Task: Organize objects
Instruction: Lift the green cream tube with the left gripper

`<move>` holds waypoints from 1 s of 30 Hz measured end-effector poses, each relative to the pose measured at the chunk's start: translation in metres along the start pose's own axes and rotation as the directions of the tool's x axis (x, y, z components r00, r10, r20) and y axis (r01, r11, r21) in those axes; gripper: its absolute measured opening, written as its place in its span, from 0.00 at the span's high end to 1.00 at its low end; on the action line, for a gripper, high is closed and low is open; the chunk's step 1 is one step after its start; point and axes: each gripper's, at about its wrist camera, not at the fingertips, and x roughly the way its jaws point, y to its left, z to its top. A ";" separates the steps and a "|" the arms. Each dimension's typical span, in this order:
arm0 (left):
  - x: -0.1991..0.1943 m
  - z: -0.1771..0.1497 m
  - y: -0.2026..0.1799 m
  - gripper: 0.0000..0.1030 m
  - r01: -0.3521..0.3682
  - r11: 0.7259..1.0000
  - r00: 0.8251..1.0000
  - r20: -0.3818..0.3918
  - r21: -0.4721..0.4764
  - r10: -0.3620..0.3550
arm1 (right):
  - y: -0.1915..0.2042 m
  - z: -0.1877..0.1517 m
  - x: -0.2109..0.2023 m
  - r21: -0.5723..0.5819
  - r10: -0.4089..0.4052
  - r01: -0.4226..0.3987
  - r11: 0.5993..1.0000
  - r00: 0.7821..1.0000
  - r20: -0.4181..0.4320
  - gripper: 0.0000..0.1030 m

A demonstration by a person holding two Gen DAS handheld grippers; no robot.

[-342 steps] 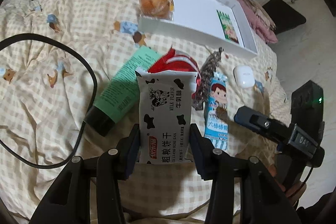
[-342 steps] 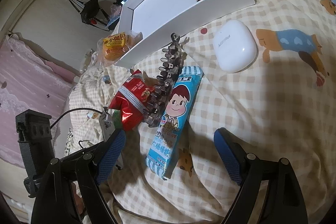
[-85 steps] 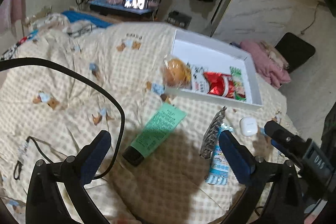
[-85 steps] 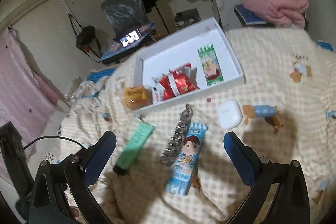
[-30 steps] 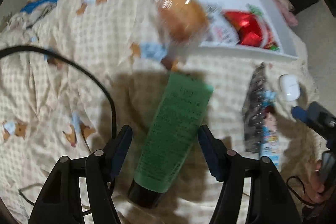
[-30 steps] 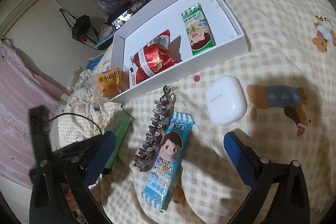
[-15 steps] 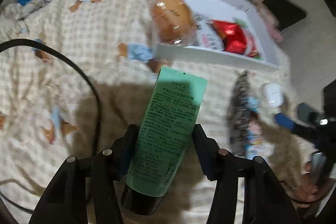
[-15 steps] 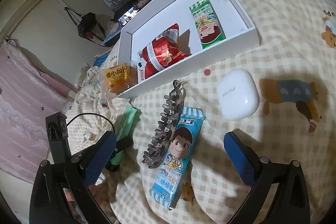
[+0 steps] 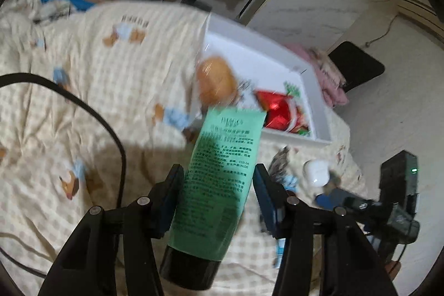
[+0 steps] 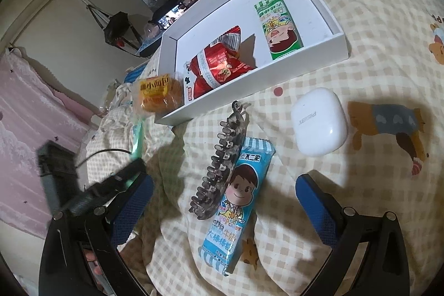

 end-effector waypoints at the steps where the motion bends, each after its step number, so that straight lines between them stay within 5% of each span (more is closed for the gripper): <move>1: -0.004 0.001 -0.004 0.48 0.000 1.000 1.000 0.010 0.007 0.000 | 0.000 0.000 0.000 -0.002 0.001 -0.001 1.000 1.000 0.001 0.00; 6: -0.001 0.003 -0.026 0.54 -0.003 1.000 1.000 0.003 0.019 0.003 | 0.000 0.000 0.000 0.000 0.003 -0.003 1.000 1.000 -0.004 0.00; 10: 0.013 -0.003 -0.035 0.55 -0.096 0.991 0.994 -0.050 0.089 0.101 | -0.001 0.000 0.001 0.001 0.006 -0.006 1.000 1.000 -0.014 0.00; 15: 0.039 -0.017 -0.025 0.50 -0.188 0.964 0.957 -0.184 0.186 0.222 | 0.000 0.001 0.002 -0.007 0.011 -0.012 1.000 1.000 -0.020 0.00; 17: 0.048 -0.025 -0.024 0.42 -0.204 0.956 0.941 -0.228 0.209 0.251 | 0.000 0.000 0.004 -0.011 0.013 -0.014 1.000 0.999 -0.031 0.00; 23: 0.076 -0.041 -0.019 0.43 -0.217 0.946 0.902 -0.321 0.243 0.289 | 0.002 -0.001 0.003 -0.020 0.011 -0.011 1.000 0.999 -0.031 0.00; 26: 0.070 -0.040 -0.011 0.54 -0.205 0.960 0.916 -0.308 0.194 0.257 | 0.001 -0.001 0.003 -0.019 0.012 -0.012 1.000 0.999 -0.032 0.00; 30: 0.026 -0.027 -0.019 0.56 -0.166 0.978 0.974 -0.132 0.128 0.183 | -0.001 0.000 0.003 -0.009 0.022 -0.022 1.000 0.999 -0.034 0.00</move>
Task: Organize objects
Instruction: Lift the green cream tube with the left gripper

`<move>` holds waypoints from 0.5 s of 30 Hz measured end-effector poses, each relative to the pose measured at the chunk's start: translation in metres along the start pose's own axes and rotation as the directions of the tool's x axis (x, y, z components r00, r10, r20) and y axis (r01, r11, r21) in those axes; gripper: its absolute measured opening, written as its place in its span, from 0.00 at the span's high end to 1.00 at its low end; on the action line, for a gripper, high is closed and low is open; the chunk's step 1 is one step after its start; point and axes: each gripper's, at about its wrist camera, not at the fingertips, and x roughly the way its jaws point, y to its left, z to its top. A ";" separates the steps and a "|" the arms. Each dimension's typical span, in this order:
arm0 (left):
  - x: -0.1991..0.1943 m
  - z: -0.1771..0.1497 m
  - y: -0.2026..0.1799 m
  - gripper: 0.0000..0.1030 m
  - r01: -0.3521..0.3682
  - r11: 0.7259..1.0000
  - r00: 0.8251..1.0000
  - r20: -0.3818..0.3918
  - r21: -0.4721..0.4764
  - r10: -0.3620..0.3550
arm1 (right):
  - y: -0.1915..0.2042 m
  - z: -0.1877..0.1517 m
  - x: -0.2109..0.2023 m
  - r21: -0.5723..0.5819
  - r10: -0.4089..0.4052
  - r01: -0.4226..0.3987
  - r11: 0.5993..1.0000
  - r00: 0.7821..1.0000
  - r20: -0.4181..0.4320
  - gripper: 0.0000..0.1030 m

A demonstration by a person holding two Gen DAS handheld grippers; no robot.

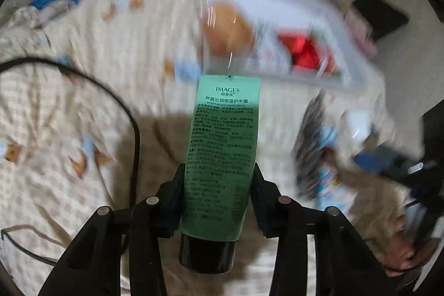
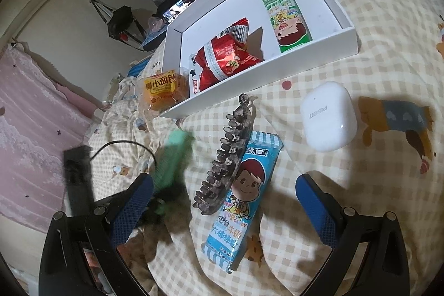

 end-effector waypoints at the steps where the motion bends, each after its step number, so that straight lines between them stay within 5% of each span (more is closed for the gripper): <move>1: -0.007 0.000 -0.002 0.56 0.025 1.000 0.999 0.031 0.001 -0.025 | -0.001 0.000 0.000 0.002 0.000 0.000 1.000 1.000 0.000 0.00; 5: -0.008 -0.004 -0.011 0.56 0.153 0.988 0.988 0.034 -0.011 -0.152 | -0.002 0.000 0.001 0.006 0.000 0.000 1.000 1.000 -0.004 0.00; 9: 0.001 -0.006 -0.013 0.56 0.129 0.991 0.992 0.003 -0.021 -0.129 | -0.004 0.000 0.000 0.009 0.000 0.000 1.000 1.000 -0.002 0.00; 15: -0.009 0.001 -0.006 0.56 0.135 0.987 0.990 0.058 -0.083 -0.130 | -0.004 0.001 0.000 0.012 0.004 -0.004 1.000 1.000 -0.006 0.00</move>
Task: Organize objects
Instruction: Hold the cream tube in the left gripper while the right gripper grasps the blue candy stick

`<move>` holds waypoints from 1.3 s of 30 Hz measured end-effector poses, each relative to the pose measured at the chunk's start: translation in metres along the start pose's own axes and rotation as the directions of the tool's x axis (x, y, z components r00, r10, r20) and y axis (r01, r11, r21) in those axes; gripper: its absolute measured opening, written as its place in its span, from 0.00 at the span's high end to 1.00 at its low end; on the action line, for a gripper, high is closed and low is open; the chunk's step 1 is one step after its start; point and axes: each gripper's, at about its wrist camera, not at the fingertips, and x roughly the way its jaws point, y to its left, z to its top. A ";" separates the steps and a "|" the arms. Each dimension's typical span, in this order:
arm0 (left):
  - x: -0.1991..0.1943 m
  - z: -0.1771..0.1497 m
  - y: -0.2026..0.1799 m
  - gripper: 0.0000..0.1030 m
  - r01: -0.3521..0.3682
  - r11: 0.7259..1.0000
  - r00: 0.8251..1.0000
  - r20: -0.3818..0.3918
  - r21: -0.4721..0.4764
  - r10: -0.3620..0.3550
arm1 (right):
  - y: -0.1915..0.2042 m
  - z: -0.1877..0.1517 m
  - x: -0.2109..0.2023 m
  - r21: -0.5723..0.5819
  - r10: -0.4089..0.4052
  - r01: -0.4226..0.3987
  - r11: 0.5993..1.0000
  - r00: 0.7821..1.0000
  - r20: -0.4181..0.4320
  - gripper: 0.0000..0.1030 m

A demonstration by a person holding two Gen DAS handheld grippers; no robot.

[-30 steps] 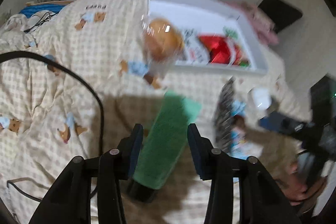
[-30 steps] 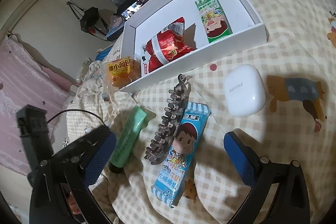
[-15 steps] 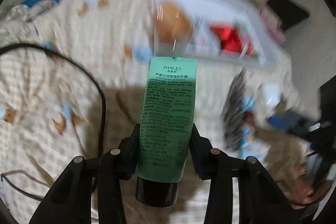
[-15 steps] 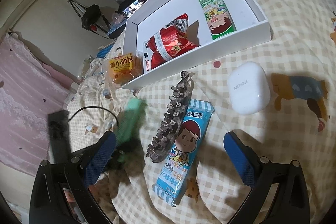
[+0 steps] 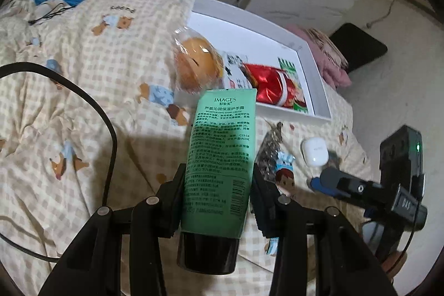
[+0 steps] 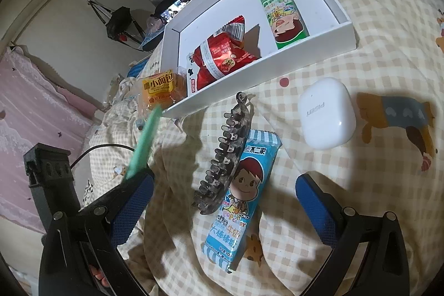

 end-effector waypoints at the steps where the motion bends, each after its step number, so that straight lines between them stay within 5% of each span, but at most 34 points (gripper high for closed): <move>1: -0.001 0.001 0.001 0.56 0.004 1.000 1.000 -0.008 -0.017 -0.004 | 0.001 0.000 0.000 0.000 0.000 0.000 1.000 1.000 0.002 0.00; 13: -0.018 0.005 -0.041 0.56 0.027 0.998 0.999 0.040 0.051 -0.029 | 0.000 0.000 0.000 0.001 0.005 -0.005 1.000 1.000 -0.002 0.00; 29: -0.022 0.005 -0.037 0.56 0.039 0.999 0.997 0.062 0.021 -0.040 | -0.007 0.004 -0.010 0.004 0.000 0.000 1.000 0.999 0.049 0.00; 32: -0.021 0.004 -0.038 0.56 0.052 0.998 0.997 0.053 0.022 -0.053 | -0.005 0.009 -0.016 -0.087 -0.076 0.082 0.993 0.994 0.073 0.00; 35: -0.021 0.003 -0.040 0.56 0.058 0.998 0.997 0.053 0.025 -0.060 | -0.009 0.014 -0.032 -0.131 -0.204 0.228 0.965 0.963 0.174 0.00; 39: -0.020 0.003 -0.041 0.56 0.074 0.997 0.996 0.046 0.017 -0.075 | -0.028 0.021 -0.052 -0.108 -0.198 0.232 0.967 0.946 0.255 0.00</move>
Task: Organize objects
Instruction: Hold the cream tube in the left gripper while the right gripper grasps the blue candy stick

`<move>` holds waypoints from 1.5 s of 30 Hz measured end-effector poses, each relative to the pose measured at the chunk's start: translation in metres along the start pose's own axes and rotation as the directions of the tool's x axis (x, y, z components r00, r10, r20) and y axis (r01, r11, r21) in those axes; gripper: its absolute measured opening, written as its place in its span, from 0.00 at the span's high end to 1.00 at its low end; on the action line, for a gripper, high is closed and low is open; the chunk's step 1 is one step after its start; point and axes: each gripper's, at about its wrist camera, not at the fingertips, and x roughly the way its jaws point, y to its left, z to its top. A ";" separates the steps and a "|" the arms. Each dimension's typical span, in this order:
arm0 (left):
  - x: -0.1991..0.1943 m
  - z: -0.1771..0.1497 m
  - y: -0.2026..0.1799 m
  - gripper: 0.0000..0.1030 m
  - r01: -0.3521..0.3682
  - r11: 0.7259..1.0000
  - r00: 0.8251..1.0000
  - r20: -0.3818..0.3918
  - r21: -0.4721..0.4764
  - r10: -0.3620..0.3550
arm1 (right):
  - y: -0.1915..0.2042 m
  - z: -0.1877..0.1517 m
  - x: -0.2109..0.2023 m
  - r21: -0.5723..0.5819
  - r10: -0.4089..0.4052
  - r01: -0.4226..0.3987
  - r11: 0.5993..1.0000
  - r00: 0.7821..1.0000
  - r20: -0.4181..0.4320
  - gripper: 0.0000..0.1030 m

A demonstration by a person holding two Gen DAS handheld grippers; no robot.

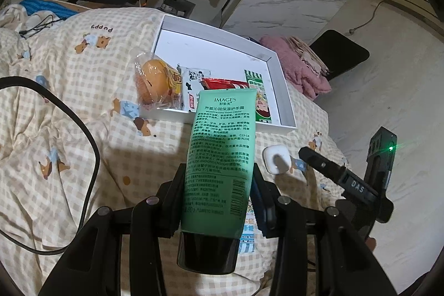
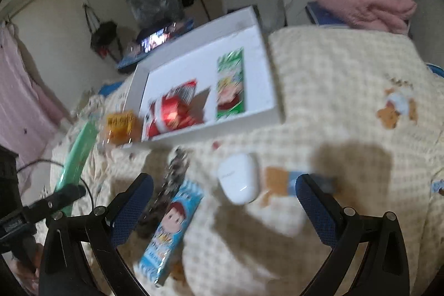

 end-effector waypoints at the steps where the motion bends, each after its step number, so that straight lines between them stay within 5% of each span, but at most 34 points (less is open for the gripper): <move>1: 0.001 0.000 0.000 0.56 0.002 1.000 1.000 -0.002 -0.004 -0.002 | -0.003 0.001 0.000 -0.002 -0.006 0.006 1.000 1.000 0.011 0.00; 9: 0.005 -0.001 0.000 0.56 0.000 1.000 1.000 -0.015 -0.006 0.000 | 0.001 -0.004 0.012 -0.050 -0.024 0.025 0.998 0.999 0.034 0.00; 14: 0.008 -0.001 0.001 0.56 0.000 1.000 1.000 -0.027 -0.011 0.000 | 0.014 -0.008 0.013 -0.090 0.055 -0.052 0.995 0.998 0.035 0.00; 16: 0.008 -0.002 0.002 0.56 0.000 1.000 1.000 -0.031 -0.013 -0.001 | 0.025 -0.010 0.019 -0.108 0.135 -0.136 0.985 0.991 -0.021 0.10; 22: 0.008 -0.002 0.003 0.56 -0.004 1.000 1.000 -0.029 -0.013 0.003 | 0.058 -0.021 0.038 -0.165 0.137 -0.171 0.971 0.970 -0.199 0.36; 29: 0.009 -0.002 0.002 0.56 -0.007 1.000 0.999 -0.035 -0.003 0.007 | 0.058 -0.034 0.063 -0.088 0.114 -0.153 0.984 0.931 -0.346 0.45; 31: 0.010 -0.002 0.001 0.56 -0.008 1.000 0.999 -0.037 0.000 0.008 | 0.052 -0.036 0.068 -0.065 0.094 -0.126 0.990 0.928 -0.361 0.55; 40: 0.013 -0.003 0.001 0.56 -0.016 1.000 0.999 -0.049 0.005 0.016 | 0.030 -0.037 0.077 0.125 0.214 -0.180 0.976 0.910 -0.354 0.55; 45: 0.014 -0.004 0.000 0.56 -0.018 1.000 0.999 -0.051 0.010 0.019 | 0.035 -0.039 0.075 0.096 0.205 -0.182 0.979 0.915 -0.347 0.73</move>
